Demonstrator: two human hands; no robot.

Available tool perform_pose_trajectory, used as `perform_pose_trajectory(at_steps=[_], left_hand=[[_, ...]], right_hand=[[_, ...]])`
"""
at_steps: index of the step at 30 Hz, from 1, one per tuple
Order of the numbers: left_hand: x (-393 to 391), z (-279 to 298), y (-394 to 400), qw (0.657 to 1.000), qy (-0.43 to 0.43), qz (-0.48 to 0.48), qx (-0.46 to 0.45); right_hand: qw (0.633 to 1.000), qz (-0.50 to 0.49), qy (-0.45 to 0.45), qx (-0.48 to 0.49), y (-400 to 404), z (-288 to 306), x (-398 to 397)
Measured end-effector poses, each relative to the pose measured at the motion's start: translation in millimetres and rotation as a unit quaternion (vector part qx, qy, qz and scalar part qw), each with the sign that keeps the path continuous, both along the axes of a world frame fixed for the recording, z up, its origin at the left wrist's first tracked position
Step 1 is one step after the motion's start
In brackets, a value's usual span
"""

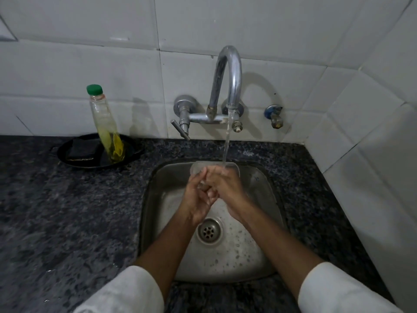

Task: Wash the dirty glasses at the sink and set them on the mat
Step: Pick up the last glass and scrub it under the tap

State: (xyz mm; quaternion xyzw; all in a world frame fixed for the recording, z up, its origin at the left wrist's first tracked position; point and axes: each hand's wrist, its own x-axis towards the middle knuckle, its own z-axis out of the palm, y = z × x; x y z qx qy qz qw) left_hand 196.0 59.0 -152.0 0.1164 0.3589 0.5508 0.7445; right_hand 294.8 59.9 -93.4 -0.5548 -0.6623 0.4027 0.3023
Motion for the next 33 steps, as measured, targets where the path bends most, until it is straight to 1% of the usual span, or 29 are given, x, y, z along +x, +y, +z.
perform_pose_trajectory(at_steps=[2, 3, 4, 5, 6, 7, 8, 9, 10, 11, 12, 13, 14, 15, 17, 18, 19, 20, 22, 23, 24, 25, 26, 27, 28, 30, 31, 32, 33], left_hand=[[-10, 7, 8, 0.997, 0.065, -0.031, -0.018], [-14, 9, 11, 0.991, 0.12, -0.06, -0.027], [-17, 11, 12, 0.982, 0.168, -0.079, -0.034], [-17, 10, 11, 0.978, 0.186, -0.088, -0.028], [-14, 11, 6, 0.982, 0.165, -0.087, -0.005], [-9, 13, 1, 0.991, 0.112, -0.076, 0.022], [-6, 13, 0, 0.996, 0.061, -0.058, 0.034], [-4, 12, 0, 0.998, 0.025, -0.045, 0.035], [-5, 14, 2, 0.999, 0.025, -0.038, 0.024], [-8, 14, 6, 0.998, 0.049, -0.042, 0.012], [-11, 14, 8, 0.995, 0.08, -0.053, -0.005], [-12, 11, 8, 0.992, 0.107, -0.064, -0.011], [-12, 11, 7, 0.992, 0.107, -0.067, -0.004], [-13, 9, 4, 0.994, 0.084, -0.063, 0.005], [-11, 8, 0, 0.999, 0.005, -0.036, 0.029], [-10, 9, 0, 0.999, -0.015, -0.026, 0.037], [-11, 11, 1, 0.999, -0.011, -0.02, 0.034], [-13, 12, 4, 0.999, 0.03, -0.02, 0.015], [-15, 13, 10, 0.988, 0.142, -0.046, -0.033], [-15, 11, 11, 0.984, 0.163, -0.06, -0.048], [-14, 9, 9, 0.985, 0.149, -0.071, -0.043], [-13, 8, 7, 0.991, 0.112, -0.073, -0.017], [-11, 4, 5, 0.996, 0.062, -0.067, 0.013], [-11, -1, 5, 0.998, 0.015, -0.049, 0.027], [-12, -2, 5, 0.999, -0.01, -0.032, 0.025], [-16, 3, 7, 0.999, 0.031, -0.022, -0.019], [-16, 10, 7, 0.994, 0.086, -0.036, -0.05], [-16, 14, 8, 0.985, 0.141, -0.054, -0.078], [-14, 17, 9, 0.979, 0.17, -0.053, -0.097]], right_hand=[[0.974, 0.122, -0.171, 0.079, 1, -5, 11], [0.929, 0.182, -0.298, 0.12, 1, -8, 18], [0.911, 0.196, -0.344, 0.114, 1, -8, 23], [0.921, 0.192, -0.323, 0.103, 2, -11, 24], [0.96, 0.15, -0.228, 0.063, 0, -8, 20], [0.992, 0.096, -0.079, 0.011, 0, -7, 14], [0.999, 0.042, 0.019, -0.02, 0, -2, 7], [0.998, 0.039, 0.048, -0.018, -1, 0, 4], [0.996, 0.085, -0.015, 0.019, -1, -2, 7], [0.976, 0.155, -0.136, 0.072, 1, -9, 10], [0.93, 0.208, -0.28, 0.117, 2, -14, 16], [0.896, 0.229, -0.353, 0.14, 3, -13, 22], [0.895, 0.226, -0.36, 0.136, 5, -15, 23], [0.93, 0.197, -0.291, 0.106, 5, -16, 22], [0.995, 0.079, -0.057, 0.035, 3, -8, 11], [0.999, 0.043, 0.018, -0.011, -2, -2, 6], [0.998, 0.059, 0.022, -0.015, -5, 1, 8], [0.99, 0.116, -0.072, 0.027, -5, -2, 11], [0.904, 0.202, -0.364, 0.098, -8, -10, 19], [0.891, 0.194, -0.402, 0.084, -9, -9, 20], [0.921, 0.158, -0.353, 0.053, -8, -13, 17], [0.969, 0.097, -0.226, -0.004, -7, -12, 13], [0.995, 0.03, -0.063, -0.069, -7, -10, 6], [0.993, -0.015, 0.044, -0.11, -6, -6, 3], [0.991, -0.003, 0.085, -0.103, -6, -5, 4], [0.985, 0.11, -0.129, 0.019, -5, -17, 14], [0.945, 0.161, -0.279, 0.047, -3, -23, 19], [0.928, 0.172, -0.329, 0.043, -1, -26, 22], [0.945, 0.165, -0.281, 0.026, 0, -30, 24]])
